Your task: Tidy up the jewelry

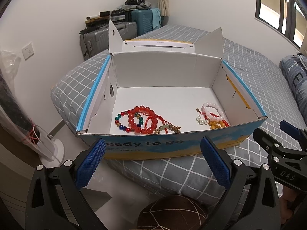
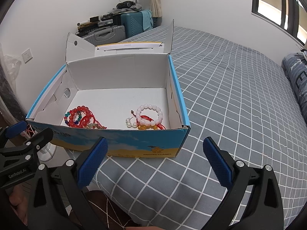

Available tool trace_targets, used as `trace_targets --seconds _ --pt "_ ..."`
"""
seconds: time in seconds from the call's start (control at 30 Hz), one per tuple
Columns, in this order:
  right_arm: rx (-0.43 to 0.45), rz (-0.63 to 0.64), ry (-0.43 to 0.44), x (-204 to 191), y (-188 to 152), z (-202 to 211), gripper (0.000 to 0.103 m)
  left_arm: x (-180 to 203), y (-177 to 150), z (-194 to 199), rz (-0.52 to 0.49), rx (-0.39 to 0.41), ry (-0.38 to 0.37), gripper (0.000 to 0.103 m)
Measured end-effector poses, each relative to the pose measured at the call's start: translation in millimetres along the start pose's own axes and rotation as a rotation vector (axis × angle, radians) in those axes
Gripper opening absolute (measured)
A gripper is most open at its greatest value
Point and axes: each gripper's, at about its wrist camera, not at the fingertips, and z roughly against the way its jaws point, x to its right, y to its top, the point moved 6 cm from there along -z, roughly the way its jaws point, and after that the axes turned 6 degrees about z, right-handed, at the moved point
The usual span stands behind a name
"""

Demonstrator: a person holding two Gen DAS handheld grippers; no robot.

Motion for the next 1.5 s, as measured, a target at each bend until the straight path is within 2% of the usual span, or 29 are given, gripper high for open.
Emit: trace_targets --seconds 0.63,1.5 --pt "0.0 0.002 -0.001 1.7 -1.2 0.2 0.095 3.8 0.3 2.7 -0.015 0.016 0.02 0.097" --pt "0.0 0.006 -0.004 3.5 -1.8 1.1 0.095 0.8 -1.6 -0.9 0.0 -0.015 0.018 0.097"
